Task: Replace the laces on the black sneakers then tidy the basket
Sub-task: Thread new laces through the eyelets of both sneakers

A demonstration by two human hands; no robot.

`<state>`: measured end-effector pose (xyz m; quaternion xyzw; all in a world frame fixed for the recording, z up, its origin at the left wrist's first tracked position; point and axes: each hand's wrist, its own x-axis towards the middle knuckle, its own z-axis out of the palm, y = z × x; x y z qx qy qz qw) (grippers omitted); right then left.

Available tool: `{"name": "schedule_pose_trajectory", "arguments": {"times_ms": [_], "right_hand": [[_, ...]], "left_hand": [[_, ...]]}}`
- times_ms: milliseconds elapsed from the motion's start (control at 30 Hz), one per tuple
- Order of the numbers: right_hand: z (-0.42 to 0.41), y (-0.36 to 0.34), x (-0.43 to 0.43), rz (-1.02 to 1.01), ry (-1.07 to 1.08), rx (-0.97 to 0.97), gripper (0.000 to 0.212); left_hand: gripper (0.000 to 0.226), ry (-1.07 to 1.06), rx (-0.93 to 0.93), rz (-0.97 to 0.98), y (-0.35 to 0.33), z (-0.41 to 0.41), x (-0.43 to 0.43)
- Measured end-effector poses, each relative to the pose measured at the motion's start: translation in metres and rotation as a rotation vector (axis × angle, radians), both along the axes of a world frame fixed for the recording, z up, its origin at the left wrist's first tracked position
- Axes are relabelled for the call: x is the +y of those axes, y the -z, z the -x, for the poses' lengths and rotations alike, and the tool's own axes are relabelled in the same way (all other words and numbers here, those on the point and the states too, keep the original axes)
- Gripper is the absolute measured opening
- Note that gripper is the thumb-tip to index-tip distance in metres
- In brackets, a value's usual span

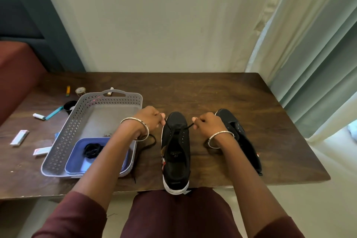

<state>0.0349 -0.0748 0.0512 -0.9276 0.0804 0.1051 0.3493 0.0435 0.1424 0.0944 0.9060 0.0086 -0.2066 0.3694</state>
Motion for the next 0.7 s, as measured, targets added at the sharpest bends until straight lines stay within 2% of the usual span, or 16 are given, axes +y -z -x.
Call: {"name": "schedule_pose_trajectory", "arguments": {"times_ms": [233, 433, 700], "right_hand": [[0.014, -0.078, 0.003, -0.001, -0.093, -0.101, 0.039], [0.032, -0.134, 0.009, -0.147, -0.086, -0.229, 0.038], [0.051, -0.196, 0.015, -0.3, -0.071, -0.38, 0.04]], "left_hand": [[0.033, -0.016, -0.004, 0.206, -0.065, 0.023, -0.006], [0.033, 0.0, -0.094, 0.284, -0.12, 0.042, -0.009], [0.032, -0.058, -0.255, 0.483, -0.186, 0.075, -0.01]]}}
